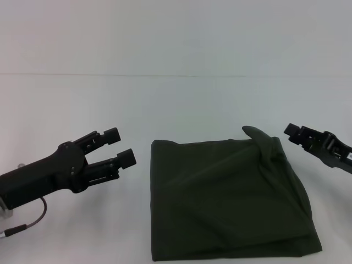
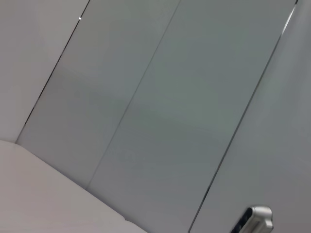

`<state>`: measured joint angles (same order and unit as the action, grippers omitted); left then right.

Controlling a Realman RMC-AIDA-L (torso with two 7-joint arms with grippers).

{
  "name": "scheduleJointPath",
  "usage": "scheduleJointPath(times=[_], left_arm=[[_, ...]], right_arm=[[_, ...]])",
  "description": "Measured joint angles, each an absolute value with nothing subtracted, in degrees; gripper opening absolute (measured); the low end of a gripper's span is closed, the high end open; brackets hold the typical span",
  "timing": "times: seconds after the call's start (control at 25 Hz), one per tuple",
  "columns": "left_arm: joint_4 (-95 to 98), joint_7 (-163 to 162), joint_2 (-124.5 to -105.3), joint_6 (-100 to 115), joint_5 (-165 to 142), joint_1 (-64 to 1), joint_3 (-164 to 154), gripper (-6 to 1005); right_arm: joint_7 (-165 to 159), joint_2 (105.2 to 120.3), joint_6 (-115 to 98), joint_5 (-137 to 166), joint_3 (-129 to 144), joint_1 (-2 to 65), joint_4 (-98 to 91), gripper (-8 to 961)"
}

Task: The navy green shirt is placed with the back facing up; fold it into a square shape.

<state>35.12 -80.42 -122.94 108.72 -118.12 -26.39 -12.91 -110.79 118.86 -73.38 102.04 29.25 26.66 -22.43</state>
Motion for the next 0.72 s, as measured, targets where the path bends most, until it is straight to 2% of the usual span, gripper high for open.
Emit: scheduleJointPath(times=[0.32, 0.64, 0.72], left_arm=[[33.75, -80.46, -122.86, 108.23, -118.12, -26.75, -12.91, 946], [33.22, -80.58, -122.69, 107.76, -118.10, -26.94, -12.92, 947], [33.22, -80.61, -122.69, 107.74, -118.07, -26.94, -12.92, 947]], right_arm=[[-86.92, 119.78, -91.53, 102.64, 28.09, 25.25, -20.69, 560], [-78.44, 120.07, -86.46, 103.03, 30.79, 28.60, -14.03, 728], [-79.08, 120.05, -83.67, 102.97, 30.66, 29.07, -13.68, 724]])
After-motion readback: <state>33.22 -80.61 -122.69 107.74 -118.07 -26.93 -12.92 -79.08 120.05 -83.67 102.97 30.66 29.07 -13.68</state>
